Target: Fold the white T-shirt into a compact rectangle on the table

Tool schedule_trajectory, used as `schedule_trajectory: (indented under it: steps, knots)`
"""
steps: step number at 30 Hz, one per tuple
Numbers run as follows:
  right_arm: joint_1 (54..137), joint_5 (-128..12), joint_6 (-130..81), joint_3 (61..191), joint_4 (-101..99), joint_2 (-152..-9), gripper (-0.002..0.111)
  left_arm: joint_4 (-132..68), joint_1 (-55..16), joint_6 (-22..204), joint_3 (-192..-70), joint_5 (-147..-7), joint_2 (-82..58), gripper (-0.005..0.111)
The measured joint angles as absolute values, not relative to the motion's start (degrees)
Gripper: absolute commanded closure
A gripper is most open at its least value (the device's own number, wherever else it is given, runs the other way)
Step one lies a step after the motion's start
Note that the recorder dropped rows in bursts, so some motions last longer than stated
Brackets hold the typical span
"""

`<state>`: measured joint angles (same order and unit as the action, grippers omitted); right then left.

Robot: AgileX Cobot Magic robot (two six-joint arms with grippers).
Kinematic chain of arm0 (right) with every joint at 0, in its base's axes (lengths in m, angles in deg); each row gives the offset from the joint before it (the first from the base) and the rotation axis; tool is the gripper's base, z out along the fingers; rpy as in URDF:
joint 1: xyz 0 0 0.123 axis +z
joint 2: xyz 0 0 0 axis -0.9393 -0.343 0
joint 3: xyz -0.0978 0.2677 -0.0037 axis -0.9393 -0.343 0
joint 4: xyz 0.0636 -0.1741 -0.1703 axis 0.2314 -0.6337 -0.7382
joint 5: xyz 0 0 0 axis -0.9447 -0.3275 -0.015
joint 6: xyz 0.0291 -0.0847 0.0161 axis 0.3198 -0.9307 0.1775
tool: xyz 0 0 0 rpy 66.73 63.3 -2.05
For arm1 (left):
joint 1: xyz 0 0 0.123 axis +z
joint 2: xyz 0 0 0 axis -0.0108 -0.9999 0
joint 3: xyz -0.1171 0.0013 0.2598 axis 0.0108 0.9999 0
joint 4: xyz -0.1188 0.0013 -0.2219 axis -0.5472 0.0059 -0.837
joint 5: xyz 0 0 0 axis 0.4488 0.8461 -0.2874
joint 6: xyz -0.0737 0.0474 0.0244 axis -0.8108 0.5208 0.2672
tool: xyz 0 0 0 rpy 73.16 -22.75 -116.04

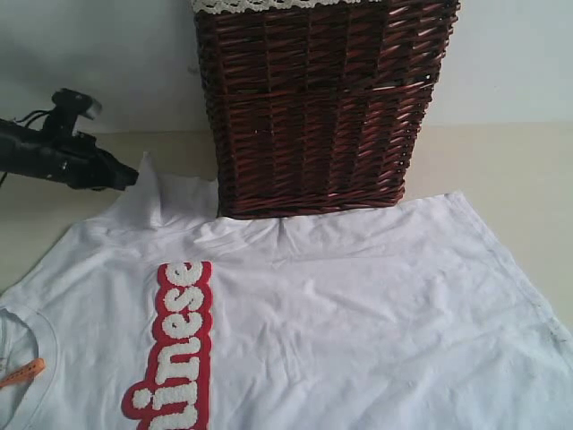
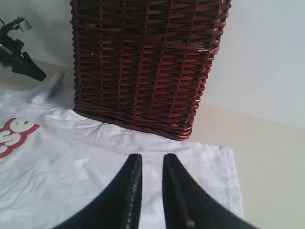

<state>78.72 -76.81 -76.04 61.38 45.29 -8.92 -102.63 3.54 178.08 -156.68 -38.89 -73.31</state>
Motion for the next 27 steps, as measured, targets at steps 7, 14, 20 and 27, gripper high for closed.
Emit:
schedule_trajectory:
  steps: [7,14,20,27]
  knots:
    - [78.7,-76.8,-76.0,61.4,45.3,-8.9,0.091,-99.6,3.5,177.7,-156.7,-31.1,-74.3,0.107]
    - [78.7,-76.8,-76.0,61.4,45.3,-8.9,0.091,-93.9,3.5,172.6,-156.5,-33.7,-74.9,0.107]
    - [78.7,-76.8,-76.0,61.4,45.3,-8.9,0.091,-89.6,3.4,168.1,-154.4,-39.0,-74.2,0.107]
    - [78.7,-76.8,-76.0,61.4,45.3,-8.9,0.091,-87.4,3.3,164.8,-151.6,-41.7,-72.6,0.107]
